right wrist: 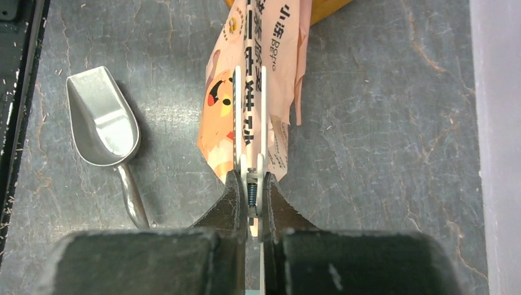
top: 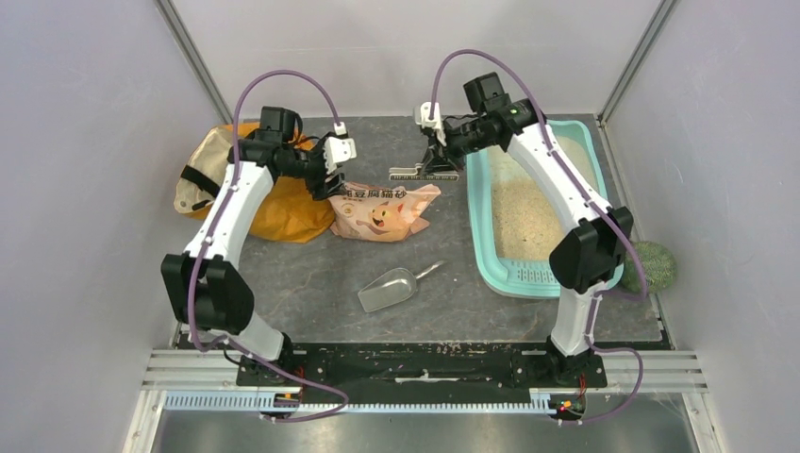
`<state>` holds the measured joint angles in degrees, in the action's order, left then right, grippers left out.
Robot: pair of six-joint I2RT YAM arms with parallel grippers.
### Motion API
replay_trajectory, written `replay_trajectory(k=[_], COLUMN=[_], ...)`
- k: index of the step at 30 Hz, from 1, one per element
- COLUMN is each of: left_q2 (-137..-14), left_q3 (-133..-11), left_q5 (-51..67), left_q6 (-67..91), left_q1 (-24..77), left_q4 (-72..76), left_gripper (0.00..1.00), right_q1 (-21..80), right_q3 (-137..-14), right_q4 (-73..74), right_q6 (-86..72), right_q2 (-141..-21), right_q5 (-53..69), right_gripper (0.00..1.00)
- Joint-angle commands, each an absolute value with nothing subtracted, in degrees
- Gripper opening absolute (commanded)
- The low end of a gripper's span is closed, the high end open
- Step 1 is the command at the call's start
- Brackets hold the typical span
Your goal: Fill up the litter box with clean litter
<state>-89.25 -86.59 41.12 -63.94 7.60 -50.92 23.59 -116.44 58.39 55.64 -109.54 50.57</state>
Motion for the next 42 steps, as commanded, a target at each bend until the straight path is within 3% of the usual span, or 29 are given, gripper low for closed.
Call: replay_trajectory(k=[1,6,14,21,28,42], left_q2=[-91.41,-92.77,-93.94,-93.99,-94.12,-94.15], left_q3=[-89.16,-88.18,-87.93,-87.94,-88.06,-88.24], left_q5=[44.38,43.52,42.54,42.52,42.46,42.01], left_q6=[-69.88,-75.8,-80.43,-79.65,-79.28,-78.44], left_q1=[7.86,8.26,8.69,9.23,9.4,9.68], left_q4=[-51.16,-53.82,-55.99,-55.99,-55.93,-55.9], left_gripper=[0.7,0.69,0.45,0.31,0.03,0.02], right_q1=[25.82,27.27,28.85,30.4,30.74,31.55], right_q3=[-119.31,-118.08,-121.0,-119.57,-118.58,-112.95], right_q4=[57.97,55.86,53.96,53.81,51.46,43.15], right_q6=[58.0,59.38,60.62,61.05,59.32,53.69], right_q2=[-111.62,-113.43,-118.09,-118.39,-118.98,-117.95], right_q5=[48.93,47.48,46.32,46.48,46.02,46.5], right_gripper=[0.0,0.0,0.0,0.0,0.0,0.0])
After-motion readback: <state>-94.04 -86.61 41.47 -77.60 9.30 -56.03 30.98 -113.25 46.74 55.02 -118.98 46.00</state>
